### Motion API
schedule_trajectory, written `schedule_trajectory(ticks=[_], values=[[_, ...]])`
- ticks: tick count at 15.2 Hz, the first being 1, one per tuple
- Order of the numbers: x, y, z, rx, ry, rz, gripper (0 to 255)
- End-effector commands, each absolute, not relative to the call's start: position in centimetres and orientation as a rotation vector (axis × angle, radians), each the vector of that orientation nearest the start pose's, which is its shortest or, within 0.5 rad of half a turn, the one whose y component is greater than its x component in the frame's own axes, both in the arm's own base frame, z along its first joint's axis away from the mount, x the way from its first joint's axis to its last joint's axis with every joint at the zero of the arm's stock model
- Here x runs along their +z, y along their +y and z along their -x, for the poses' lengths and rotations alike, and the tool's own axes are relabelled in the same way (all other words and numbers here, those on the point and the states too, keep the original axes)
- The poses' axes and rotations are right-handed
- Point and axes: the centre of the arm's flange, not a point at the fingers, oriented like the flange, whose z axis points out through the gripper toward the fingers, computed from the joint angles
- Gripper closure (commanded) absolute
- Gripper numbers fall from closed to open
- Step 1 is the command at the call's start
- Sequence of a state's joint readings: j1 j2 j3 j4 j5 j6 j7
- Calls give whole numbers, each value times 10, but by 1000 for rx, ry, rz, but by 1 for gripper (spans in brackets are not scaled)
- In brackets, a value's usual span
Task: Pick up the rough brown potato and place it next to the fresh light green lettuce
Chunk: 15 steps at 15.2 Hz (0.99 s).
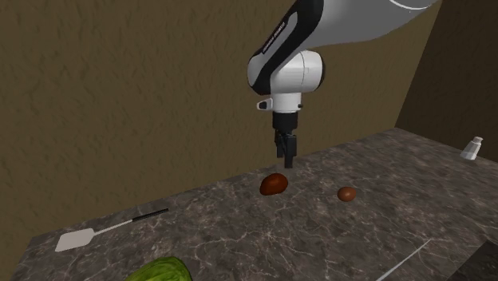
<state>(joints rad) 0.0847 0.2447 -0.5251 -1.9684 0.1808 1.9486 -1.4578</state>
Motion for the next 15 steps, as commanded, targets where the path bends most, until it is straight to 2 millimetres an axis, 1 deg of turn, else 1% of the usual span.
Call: schedule_trajectory(ticks=[1, 4, 8, 9, 15], values=[[323, -230, -545, 165, -1404, 2550, 0], [290, -236, -575, 189, -1522, 2447, 0], [246, -237, -614, 219, -1670, 2302, 0], [246, -237, -615, 220, -1670, 2302, 0], [216, -232, -605, 220, -1670, 2302, 0]])
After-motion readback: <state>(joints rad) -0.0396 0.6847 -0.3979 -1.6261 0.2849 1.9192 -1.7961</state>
